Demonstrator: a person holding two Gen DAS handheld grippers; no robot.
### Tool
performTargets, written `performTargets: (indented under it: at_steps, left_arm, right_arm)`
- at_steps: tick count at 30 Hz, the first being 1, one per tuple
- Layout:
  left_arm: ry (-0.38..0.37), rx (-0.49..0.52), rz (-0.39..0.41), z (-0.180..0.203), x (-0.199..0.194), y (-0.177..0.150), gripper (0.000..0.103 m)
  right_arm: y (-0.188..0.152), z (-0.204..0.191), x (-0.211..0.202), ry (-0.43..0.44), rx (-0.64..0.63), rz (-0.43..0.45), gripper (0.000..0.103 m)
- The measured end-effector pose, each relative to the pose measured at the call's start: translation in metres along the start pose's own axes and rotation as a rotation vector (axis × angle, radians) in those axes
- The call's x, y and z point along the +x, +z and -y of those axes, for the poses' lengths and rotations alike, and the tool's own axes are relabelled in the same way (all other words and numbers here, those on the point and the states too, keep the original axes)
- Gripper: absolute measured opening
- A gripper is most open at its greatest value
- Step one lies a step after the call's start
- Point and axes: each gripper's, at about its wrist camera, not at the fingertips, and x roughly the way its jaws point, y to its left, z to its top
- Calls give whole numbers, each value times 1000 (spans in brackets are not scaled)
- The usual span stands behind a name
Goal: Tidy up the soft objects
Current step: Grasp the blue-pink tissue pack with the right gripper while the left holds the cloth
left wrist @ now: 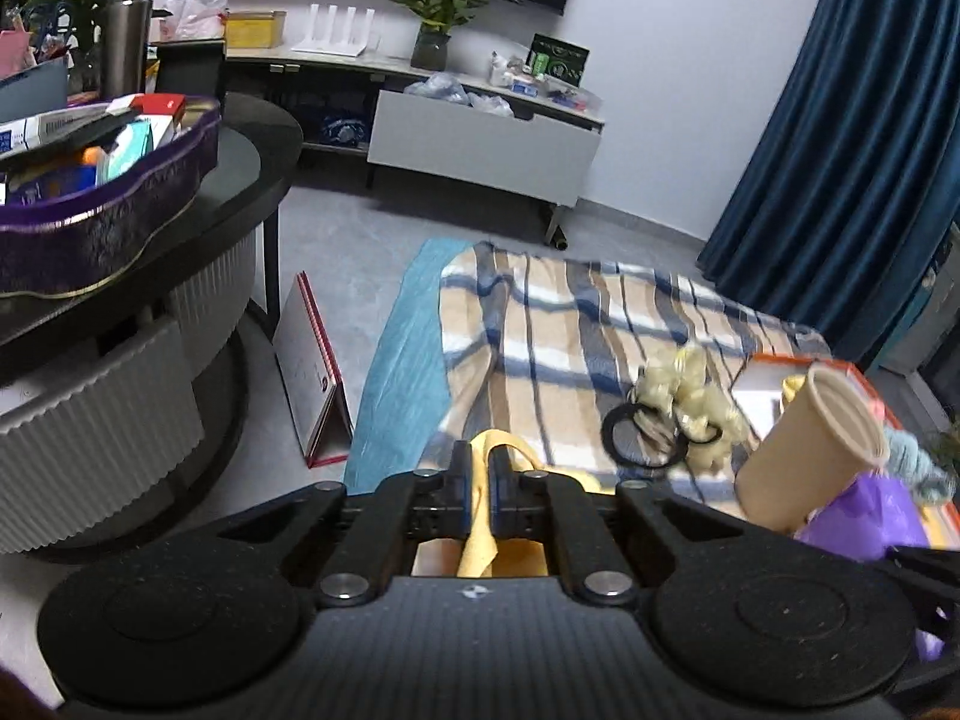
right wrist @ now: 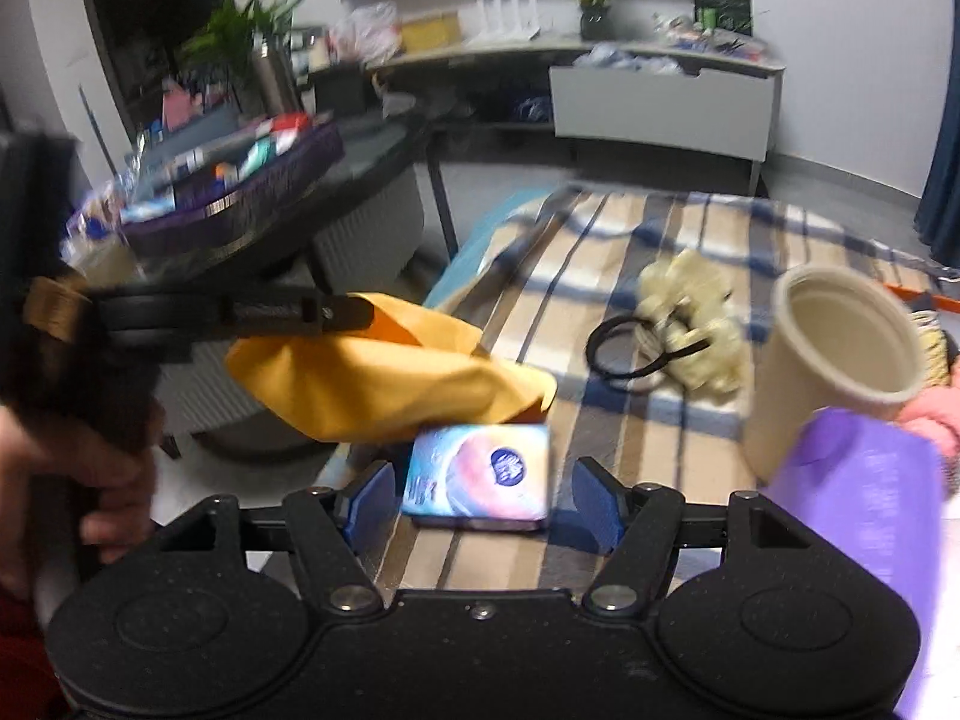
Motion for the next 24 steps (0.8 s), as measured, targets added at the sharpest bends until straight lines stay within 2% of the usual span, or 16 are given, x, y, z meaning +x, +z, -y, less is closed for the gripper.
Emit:
performTargets:
  at_steps: [4,6,7,8,10,11,12,14,18,19,21,23,24]
  left_arm:
    - [-26,19,-69,-4,13,-11,13]
    - [-42,27,-82,-6,21,-15,26]
    - [-54,27,-84,-6,24,-15,42]
    - [-68,28,-80,-6,25,-15,52]
    - [-92,42,-68,-4,25,-14,60]
    - [-100,49,-66,-2,25,-14,70]
    - [-104,63,-65,2,27,-14,75]
    - [-99,93,-76,10,33,-15,79]
    - [-87,116,-104,16,46,-22,79]
    - [-86,121,-114,17,49,-23,75]
    - [-74,124,-133,17,55,-27,59]
    - [-41,140,-123,17,54,-29,33]
    - [-26,140,-123,16,52,-28,26]
  right_arm:
    - [-4,-10,26,-22,-11,-46,79]
    - [-6,-13,33,-21,-12,-55,80]
    - [-8,-14,37,-26,-11,-63,80]
    - [-9,-14,40,-37,-6,-68,81]
    - [-10,-15,47,-48,-9,-75,82]
    - [-9,-16,51,-59,-14,-79,87]
    - [-9,-17,55,-70,-16,-80,90]
    - [-10,-17,64,-84,-15,-78,90]
    - [-13,-16,73,-91,-14,-92,89]
    - [-14,-15,70,-103,-15,-88,88]
    - [-16,-13,66,-117,-25,-92,88]
    - [-18,-8,61,-136,-27,-110,88]
    - [-19,-6,57,-141,-28,-112,88]
